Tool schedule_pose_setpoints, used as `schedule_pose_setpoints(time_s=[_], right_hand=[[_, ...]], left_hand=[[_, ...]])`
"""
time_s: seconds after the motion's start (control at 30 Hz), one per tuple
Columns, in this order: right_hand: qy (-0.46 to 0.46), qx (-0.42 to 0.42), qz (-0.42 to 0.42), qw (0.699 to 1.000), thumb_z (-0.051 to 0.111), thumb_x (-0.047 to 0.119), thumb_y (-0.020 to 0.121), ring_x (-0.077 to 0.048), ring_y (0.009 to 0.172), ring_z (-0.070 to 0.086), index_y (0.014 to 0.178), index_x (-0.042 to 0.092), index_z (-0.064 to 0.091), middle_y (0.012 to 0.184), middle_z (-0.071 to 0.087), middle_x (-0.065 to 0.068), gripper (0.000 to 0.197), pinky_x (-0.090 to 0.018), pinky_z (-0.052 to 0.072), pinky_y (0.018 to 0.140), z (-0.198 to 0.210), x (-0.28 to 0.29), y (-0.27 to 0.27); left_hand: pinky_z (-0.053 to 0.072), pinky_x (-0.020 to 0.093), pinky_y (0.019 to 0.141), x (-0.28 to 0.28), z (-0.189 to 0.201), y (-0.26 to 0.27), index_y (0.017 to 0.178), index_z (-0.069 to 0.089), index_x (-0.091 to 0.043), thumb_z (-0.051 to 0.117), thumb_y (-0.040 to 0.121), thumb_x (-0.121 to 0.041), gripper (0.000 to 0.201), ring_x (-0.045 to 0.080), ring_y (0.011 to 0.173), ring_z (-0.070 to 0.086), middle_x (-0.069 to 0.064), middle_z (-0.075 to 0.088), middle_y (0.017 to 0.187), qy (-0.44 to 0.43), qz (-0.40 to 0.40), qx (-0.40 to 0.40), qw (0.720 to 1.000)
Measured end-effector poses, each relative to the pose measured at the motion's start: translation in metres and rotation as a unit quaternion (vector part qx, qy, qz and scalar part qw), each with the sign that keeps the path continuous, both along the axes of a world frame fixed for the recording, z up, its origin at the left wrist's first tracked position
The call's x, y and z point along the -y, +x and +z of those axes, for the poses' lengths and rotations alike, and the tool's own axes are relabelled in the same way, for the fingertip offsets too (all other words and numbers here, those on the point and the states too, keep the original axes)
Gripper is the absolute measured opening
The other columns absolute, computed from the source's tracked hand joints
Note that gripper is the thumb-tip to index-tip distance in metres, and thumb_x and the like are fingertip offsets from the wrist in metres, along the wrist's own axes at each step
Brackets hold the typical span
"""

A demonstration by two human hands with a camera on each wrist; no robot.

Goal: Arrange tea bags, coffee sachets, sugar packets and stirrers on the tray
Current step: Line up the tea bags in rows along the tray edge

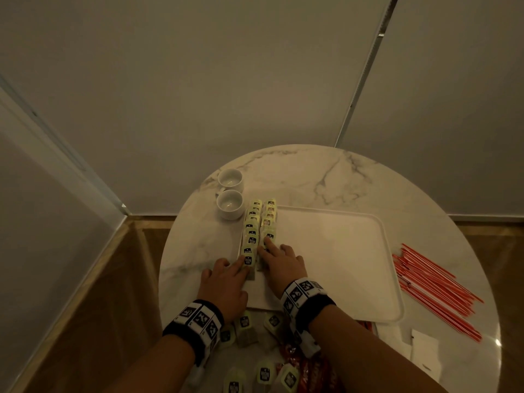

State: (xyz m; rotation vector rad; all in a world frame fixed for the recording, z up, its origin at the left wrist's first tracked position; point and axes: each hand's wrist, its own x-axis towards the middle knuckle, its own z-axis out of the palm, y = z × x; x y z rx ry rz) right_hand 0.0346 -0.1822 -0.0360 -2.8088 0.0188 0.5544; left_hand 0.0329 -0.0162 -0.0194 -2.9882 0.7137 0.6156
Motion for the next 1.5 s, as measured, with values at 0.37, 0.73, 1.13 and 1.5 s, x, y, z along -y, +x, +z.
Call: schedule_pose_setpoints(time_s=[0.37,0.73,1.13,1.5], right_hand=[[0.063,0.039,-0.059,0.995,0.048,0.033,0.091,-0.024,0.145,0.01,0.148,0.033,0.02,0.158,0.016,0.014,0.064,-0.052,0.02,0.112,0.037,-0.002,0.038],[0.081,-0.015,-0.06,0.995,0.051,0.016,0.083,-0.02,0.148,-0.001,0.145,0.031,0.024,0.156,0.024,-0.003,0.069,-0.054,0.003,0.116,0.034,-0.007,0.073],[0.077,0.007,-0.05,0.996,0.048,0.014,0.087,-0.02,0.148,0.002,0.145,0.031,0.025,0.155,0.029,-0.001,0.064,-0.055,0.001,0.117,0.037,-0.006,0.069],[0.065,0.014,-0.037,0.997,0.051,0.027,0.091,-0.02,0.147,0.008,0.143,0.032,0.028,0.151,0.036,0.002,0.057,-0.057,0.001,0.116,0.03,-0.006,0.063]], left_hand=[[0.031,0.041,0.098,-0.004,0.005,-0.001,0.134,0.043,-0.034,0.048,0.079,-0.031,0.055,0.024,0.132,0.026,-0.006,0.031,0.149,-0.072,-0.001,0.009,0.997],[0.027,0.04,0.099,-0.014,-0.004,-0.007,0.139,0.039,-0.039,0.045,0.085,-0.032,0.054,0.024,0.134,0.022,-0.007,0.028,0.149,-0.028,-0.024,0.011,0.999],[0.026,0.042,0.102,-0.013,-0.008,-0.01,0.136,0.042,-0.041,0.046,0.086,-0.032,0.051,0.025,0.136,0.019,-0.005,0.024,0.151,-0.042,-0.014,0.012,0.999],[0.027,0.041,0.101,-0.014,-0.008,-0.014,0.136,0.042,-0.041,0.046,0.086,-0.033,0.05,0.024,0.135,0.019,-0.005,0.023,0.151,-0.046,-0.013,0.021,0.999]])
